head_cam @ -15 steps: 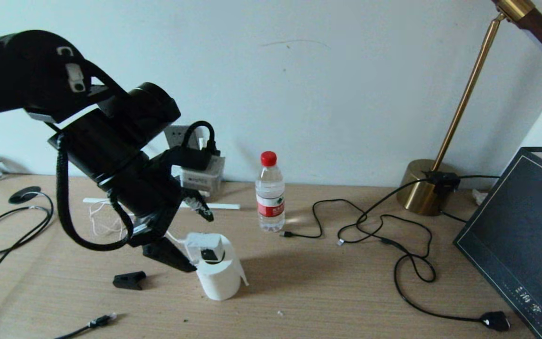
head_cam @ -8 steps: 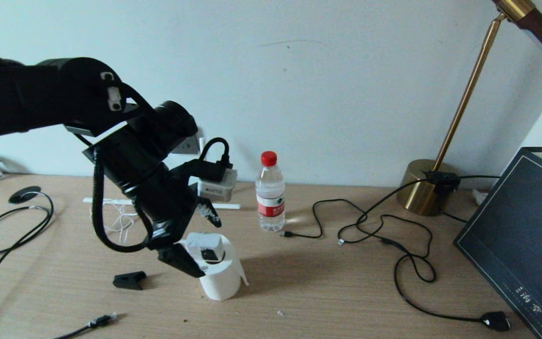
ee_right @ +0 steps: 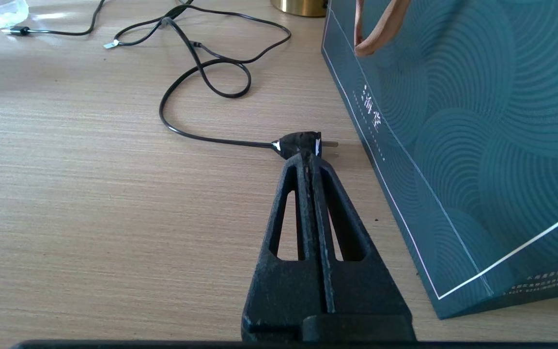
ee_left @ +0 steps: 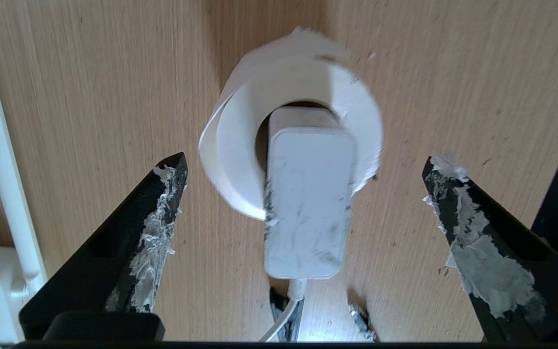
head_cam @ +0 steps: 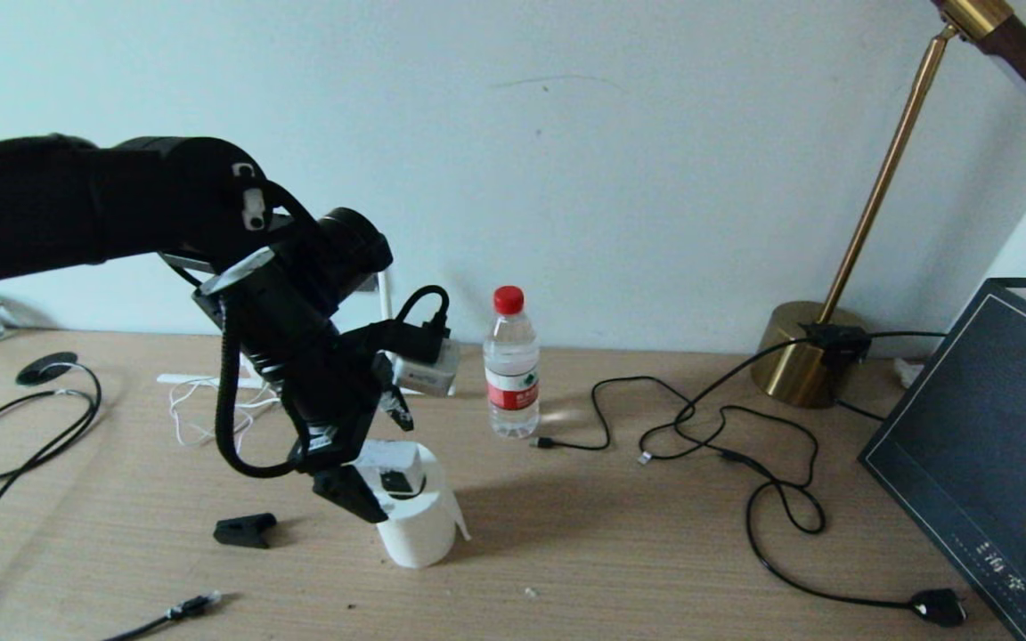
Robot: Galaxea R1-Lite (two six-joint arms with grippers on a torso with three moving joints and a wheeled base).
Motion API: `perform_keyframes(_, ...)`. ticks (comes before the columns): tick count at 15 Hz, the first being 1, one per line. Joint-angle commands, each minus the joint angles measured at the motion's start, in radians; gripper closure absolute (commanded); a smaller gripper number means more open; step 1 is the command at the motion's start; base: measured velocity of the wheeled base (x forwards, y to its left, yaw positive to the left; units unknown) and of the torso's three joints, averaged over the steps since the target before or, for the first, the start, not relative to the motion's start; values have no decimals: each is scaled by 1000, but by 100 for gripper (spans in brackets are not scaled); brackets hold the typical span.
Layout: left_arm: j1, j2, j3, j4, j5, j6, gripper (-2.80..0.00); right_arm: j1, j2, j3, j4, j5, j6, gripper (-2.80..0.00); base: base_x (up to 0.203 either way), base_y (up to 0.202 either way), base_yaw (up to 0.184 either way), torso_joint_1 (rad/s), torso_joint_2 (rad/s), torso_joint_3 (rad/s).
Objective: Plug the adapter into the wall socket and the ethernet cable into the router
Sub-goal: Pick up plug
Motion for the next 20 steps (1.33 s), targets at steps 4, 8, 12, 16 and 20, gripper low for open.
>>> perform_keyframes(4,-16,13,-1,-7,20,-8,-280,0,0,0,1,0,-1,0,0,0,0,0,0,0)
perform_keyframes(8,-18,21,-1,-49,51,-10,-262,0,0,0,1,0,-1,0,0,0,0,0,0,0)
perform_keyframes(12,-24,22,0,-49,78,-18,0,0,1,0,1,0,-1,0,0,0,0,0,0,0)
perform_keyframes(16,-35,18,0,-46,83,-18,0,0,1,0,1,0,-1,0,0,0,0,0,0,0)
perform_keyframes(20,-50,6,0,-38,82,-18,0,0,1,0,1,0,-1,0,0,0,0,0,0,0)
